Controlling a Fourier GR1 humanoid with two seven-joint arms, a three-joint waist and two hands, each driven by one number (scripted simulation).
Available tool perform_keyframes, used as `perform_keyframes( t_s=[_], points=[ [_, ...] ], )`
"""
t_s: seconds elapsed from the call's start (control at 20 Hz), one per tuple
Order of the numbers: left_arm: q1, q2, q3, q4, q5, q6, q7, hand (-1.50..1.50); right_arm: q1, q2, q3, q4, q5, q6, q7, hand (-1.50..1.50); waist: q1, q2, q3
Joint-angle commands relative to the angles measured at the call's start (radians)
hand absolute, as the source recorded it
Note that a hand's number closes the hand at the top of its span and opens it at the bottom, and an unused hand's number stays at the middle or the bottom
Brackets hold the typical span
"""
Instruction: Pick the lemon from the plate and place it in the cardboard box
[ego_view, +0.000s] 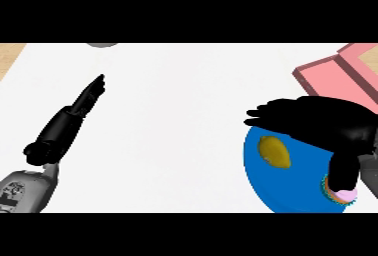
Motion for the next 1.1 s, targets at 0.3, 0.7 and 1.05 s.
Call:
perform_keyframes(
  t_s=[0.3,0.7,1.05],
  points=[
    [0.033,-0.023,0.072,0.014,-0.028,-0.077,-0.047,0.00,0.103,0.075,0.015,-0.012,0.232,-0.060,-0.045,-1.50,0.002,0.002,0.000],
    [0.033,-0.114,0.029,-0.035,-0.122,-0.029,0.013,0.00,0.131,0.101,0.090,0.083,0.421,-0.171,-0.142,-1.50,0.005,0.003,0.001],
    [0.018,-0.097,0.121,-0.034,-0.098,-0.112,0.017,0.00,0.092,0.124,0.028,0.178,0.491,-0.134,-0.257,-1.50,0.003,0.002,0.000]
  ],
)
